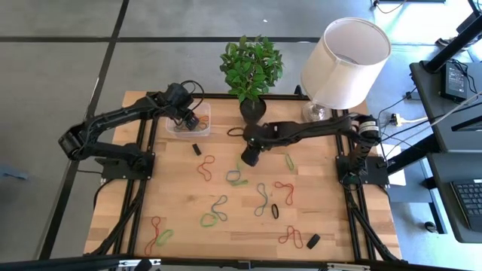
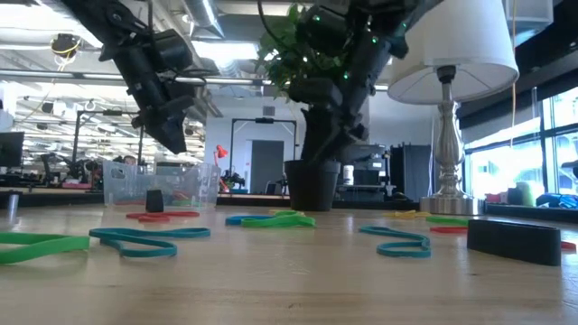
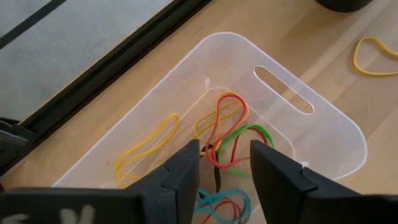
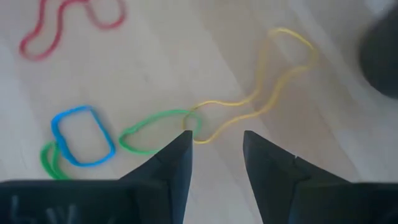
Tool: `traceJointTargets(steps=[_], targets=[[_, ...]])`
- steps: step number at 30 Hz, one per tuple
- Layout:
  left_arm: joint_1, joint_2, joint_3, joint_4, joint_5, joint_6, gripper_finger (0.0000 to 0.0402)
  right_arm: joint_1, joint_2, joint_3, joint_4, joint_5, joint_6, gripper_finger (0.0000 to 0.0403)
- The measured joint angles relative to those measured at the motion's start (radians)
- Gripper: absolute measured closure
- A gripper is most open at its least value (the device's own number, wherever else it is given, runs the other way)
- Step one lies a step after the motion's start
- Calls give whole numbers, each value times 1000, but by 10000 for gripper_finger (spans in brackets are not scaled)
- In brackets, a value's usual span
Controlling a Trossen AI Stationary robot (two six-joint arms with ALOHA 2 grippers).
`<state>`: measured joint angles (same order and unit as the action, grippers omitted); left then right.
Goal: Pick and place rubber bands into bin
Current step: Put the green rubber band into the transparent bin
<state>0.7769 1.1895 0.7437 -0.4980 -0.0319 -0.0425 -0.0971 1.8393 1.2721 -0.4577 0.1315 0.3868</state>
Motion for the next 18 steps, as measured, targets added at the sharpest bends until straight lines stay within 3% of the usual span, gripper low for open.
traceJointTargets(steps=[6,10,18], targets=[[-5,-3,0,0,8,-31,252,6,0,-86,168,-47,-206,257],[-5,-3,0,-2,67,-52,253,6,0,-126,238,-56,-305,257],[-5,-3,0,0,83,-68,249,0,94,-112,302,-108,-420,258]])
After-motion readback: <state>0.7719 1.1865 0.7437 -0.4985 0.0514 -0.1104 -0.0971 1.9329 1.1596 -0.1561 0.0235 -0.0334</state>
